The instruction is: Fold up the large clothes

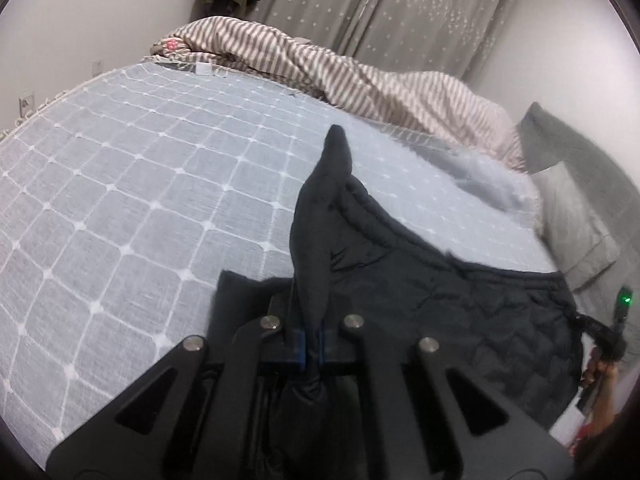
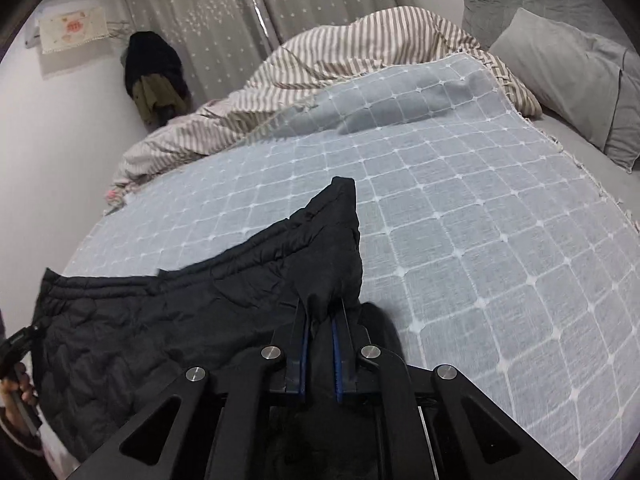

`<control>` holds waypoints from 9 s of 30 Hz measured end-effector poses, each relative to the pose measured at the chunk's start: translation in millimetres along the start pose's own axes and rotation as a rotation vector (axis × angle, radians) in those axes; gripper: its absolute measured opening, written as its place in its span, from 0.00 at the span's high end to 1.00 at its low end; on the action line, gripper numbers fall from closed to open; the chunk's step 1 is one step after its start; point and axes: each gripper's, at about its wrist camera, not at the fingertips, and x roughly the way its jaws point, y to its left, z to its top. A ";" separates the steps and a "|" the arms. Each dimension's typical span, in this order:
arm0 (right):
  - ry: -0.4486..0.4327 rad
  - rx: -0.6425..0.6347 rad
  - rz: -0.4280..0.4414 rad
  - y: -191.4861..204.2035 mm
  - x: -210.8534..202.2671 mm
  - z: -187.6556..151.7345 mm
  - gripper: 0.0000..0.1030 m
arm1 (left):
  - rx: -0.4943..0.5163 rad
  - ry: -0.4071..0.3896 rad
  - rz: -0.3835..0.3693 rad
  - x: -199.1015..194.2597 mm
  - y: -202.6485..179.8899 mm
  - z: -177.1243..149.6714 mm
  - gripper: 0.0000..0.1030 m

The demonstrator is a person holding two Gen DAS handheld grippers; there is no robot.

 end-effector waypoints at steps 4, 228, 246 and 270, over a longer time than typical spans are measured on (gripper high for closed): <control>0.102 0.047 -0.091 -18.9 51.4 -11.8 0.81 | 0.004 0.120 0.129 53.1 14.6 -19.9 0.89; 0.061 0.039 0.185 101.3 9.7 -1.3 0.62 | -0.051 0.234 -0.364 4.8 -116.4 -99.0 0.16; 0.451 0.595 0.589 41.9 76.7 -74.2 0.24 | -0.389 0.461 -0.601 35.1 -83.7 -124.0 0.19; -0.210 0.417 0.246 -92.2 -64.0 -6.6 0.69 | -0.013 0.321 -0.679 92.6 -326.2 -80.4 0.40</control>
